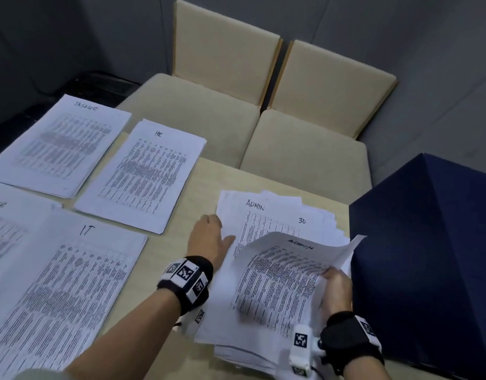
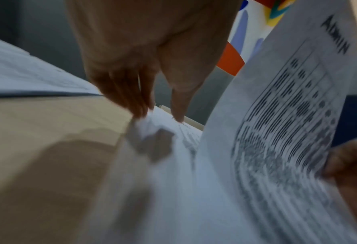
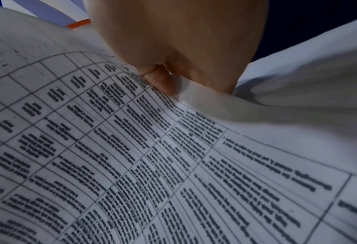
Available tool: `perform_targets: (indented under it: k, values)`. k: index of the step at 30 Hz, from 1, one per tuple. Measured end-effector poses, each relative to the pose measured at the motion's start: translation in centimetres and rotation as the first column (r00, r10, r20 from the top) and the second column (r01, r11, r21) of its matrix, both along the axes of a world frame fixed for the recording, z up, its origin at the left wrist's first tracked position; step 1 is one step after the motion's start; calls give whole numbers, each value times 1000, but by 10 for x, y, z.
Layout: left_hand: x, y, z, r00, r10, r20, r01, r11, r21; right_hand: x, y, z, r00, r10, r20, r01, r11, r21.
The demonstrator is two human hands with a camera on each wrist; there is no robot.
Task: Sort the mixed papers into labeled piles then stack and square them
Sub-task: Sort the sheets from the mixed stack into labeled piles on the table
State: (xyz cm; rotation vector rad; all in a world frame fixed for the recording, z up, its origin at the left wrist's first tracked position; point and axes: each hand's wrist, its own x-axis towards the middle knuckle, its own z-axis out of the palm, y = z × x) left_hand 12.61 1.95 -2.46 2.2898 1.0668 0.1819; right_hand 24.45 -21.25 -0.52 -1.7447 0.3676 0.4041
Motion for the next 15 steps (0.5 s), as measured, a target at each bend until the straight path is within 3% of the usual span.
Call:
perform_targets:
  k: [3, 6, 8, 10, 12, 15]
  values:
    - [8, -3, 0, 994, -54, -97, 39, 988, -149, -1, 0, 1, 999, -29, -21, 30, 999, 12]
    - [12, -6, 4, 992, -63, -111, 45, 986, -161, -1, 0, 2, 995, -49, -84, 50, 999, 4]
    - [13, -8, 6, 993, -74, -95, 61, 989, -136, -3, -1, 1, 986, -66, -156, 75, 996, 56]
    - [14, -9, 8, 999, -35, -17, 31, 978, -207, 1, -6, -6, 977, -43, -209, 72, 989, 131]
    - [16, -7, 9, 994, 56, 92, -13, 912, -410, 2, -6, -6, 976, -16, -219, 54, 984, 169]
    - [12, -1, 16, 961, 127, 246, 74, 739, -670, 3, -5, -2, 992, -17, -124, 27, 996, 84]
